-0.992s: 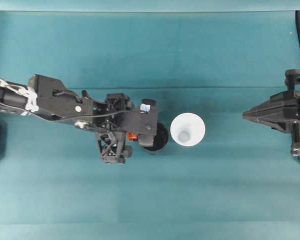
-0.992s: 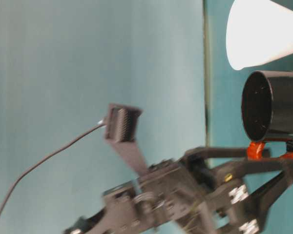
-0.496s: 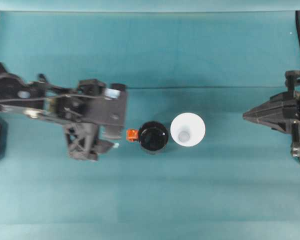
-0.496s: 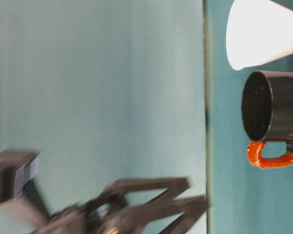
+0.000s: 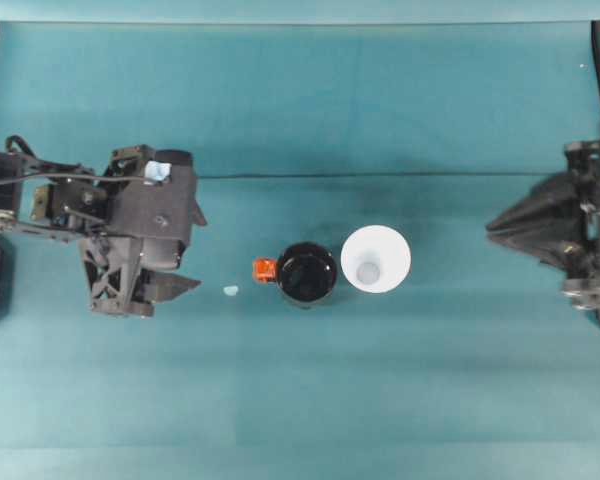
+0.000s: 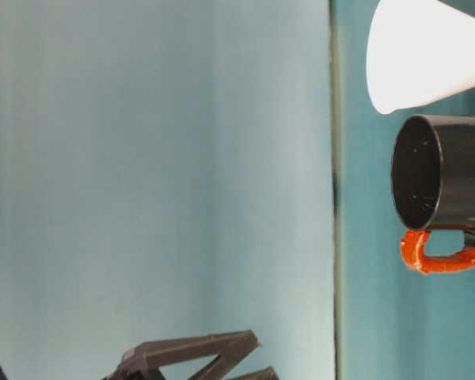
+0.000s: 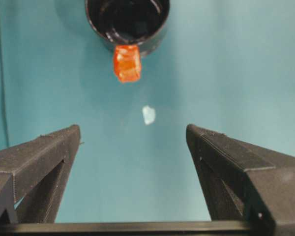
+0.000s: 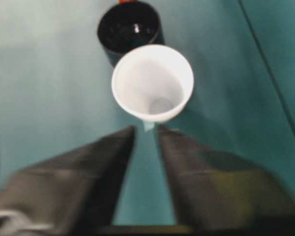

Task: Put the paper cup into the moved red handle cup holder.

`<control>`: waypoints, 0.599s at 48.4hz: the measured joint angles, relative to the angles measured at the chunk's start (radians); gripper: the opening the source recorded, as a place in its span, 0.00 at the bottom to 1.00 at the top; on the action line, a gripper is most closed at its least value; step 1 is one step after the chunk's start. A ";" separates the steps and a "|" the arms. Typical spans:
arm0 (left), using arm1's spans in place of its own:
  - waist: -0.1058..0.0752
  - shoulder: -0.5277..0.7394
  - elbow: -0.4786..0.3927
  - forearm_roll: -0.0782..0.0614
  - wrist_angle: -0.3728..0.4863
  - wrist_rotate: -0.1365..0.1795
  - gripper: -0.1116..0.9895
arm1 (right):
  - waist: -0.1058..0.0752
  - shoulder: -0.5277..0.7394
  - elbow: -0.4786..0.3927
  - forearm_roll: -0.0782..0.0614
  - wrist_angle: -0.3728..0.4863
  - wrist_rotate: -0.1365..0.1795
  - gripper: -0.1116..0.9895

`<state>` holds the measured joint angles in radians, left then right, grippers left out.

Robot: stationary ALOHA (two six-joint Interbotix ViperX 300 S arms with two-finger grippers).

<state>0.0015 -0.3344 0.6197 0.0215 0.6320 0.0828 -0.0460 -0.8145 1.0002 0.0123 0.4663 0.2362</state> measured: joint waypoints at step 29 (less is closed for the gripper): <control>0.000 -0.014 0.020 -0.002 -0.002 -0.002 0.97 | -0.095 0.443 -0.262 0.005 0.144 0.061 1.00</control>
<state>0.0015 -0.3482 0.6397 0.0199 0.6305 0.0813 -0.1411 -0.3712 0.7378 0.0169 0.6105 0.2976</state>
